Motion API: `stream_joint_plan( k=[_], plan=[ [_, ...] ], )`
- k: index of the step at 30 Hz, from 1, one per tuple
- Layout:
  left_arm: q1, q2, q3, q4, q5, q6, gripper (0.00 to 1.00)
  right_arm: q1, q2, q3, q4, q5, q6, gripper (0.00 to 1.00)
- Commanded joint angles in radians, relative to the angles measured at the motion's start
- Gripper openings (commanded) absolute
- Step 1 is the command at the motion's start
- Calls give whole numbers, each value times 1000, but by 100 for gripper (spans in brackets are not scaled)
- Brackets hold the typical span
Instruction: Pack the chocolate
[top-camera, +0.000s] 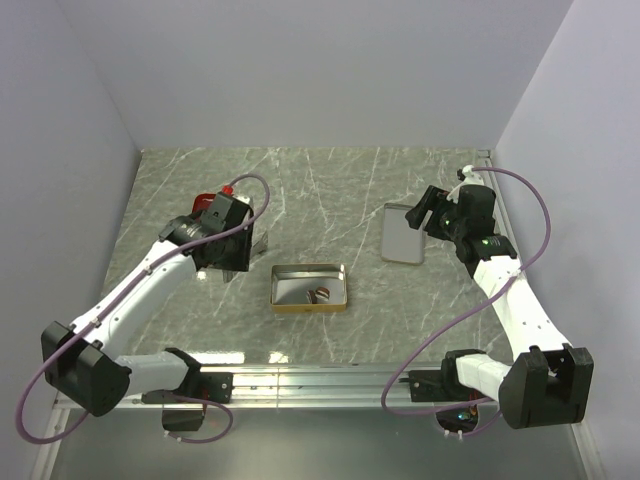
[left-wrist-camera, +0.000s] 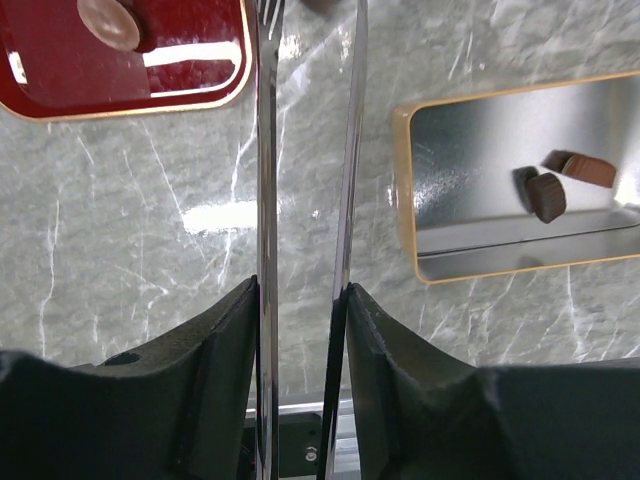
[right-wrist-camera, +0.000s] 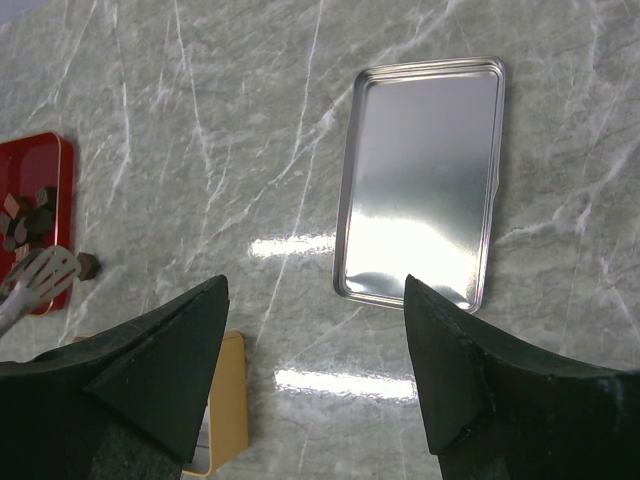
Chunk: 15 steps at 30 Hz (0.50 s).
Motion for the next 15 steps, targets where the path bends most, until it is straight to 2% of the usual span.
stream_joint_plan(
  k=[1, 15],
  plan=[
    [-8, -2, -4, 20, -18, -11, 44, 9, -5, 20, 17, 0, -2, 77],
    [-22, 50, -11, 35, -36, 5, 46, 9, 5, 26, 16, -5, -2, 77]
  ],
)
